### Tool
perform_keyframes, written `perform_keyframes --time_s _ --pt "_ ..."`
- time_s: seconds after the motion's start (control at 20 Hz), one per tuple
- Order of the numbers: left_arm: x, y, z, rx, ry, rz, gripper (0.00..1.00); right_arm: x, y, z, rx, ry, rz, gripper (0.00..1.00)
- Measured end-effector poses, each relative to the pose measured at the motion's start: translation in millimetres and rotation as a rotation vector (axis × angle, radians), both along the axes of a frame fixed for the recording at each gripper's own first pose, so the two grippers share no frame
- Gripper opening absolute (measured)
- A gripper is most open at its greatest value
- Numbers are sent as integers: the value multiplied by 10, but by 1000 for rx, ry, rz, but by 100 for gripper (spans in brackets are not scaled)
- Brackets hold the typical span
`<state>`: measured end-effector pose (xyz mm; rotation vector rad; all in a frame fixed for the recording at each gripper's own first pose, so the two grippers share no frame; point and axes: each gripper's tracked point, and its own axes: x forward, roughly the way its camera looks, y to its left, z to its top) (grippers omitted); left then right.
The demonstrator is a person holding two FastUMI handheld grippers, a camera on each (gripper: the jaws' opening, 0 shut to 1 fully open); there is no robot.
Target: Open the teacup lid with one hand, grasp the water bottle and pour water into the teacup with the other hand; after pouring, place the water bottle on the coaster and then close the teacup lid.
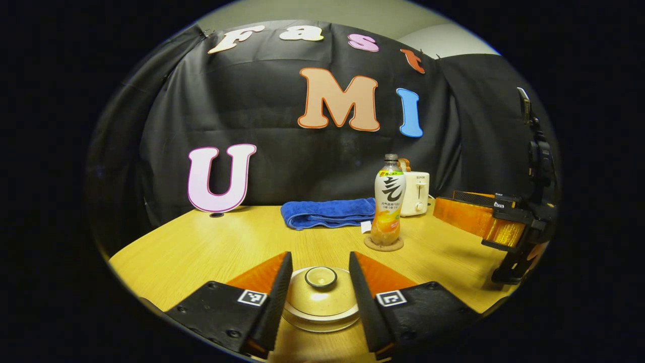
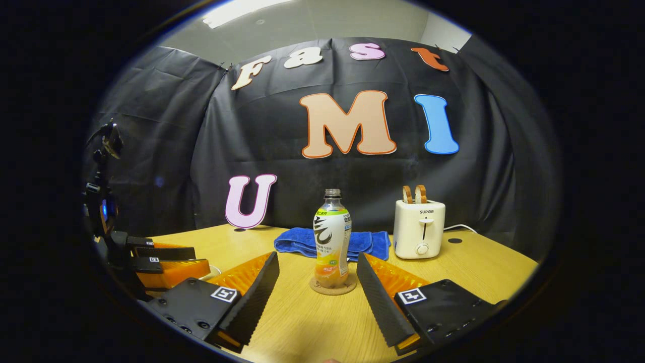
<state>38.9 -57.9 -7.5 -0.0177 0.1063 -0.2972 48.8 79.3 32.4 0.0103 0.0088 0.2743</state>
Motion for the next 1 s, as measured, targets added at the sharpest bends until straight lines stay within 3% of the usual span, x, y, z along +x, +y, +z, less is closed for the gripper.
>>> perform_keyframes --time_s 0.05,0.1,0.15,0.4,0.75,0.8,1.0 --pt "-3 18 42 1 -13 8 72 -23 0 9 3 -2 -2 100" --pt "-14 38 85 3 -28 20 72 -46 -5 18 6 -2 -3 92" --pt "-34 67 141 5 -47 34 72 -80 -15 25 10 -4 -7 98" --pt "-146 209 318 22 -106 109 87 -278 -86 38 2 -42 -68 98" --pt "-315 357 254 -12 -95 193 87 -550 -126 -81 -10 -9 -114 98" --pt "-335 370 249 -18 -93 200 90 -578 -129 -95 -6 -5 -118 98" --pt "-393 381 180 -28 -81 216 87 -617 -149 -156 -1 8 -136 98"
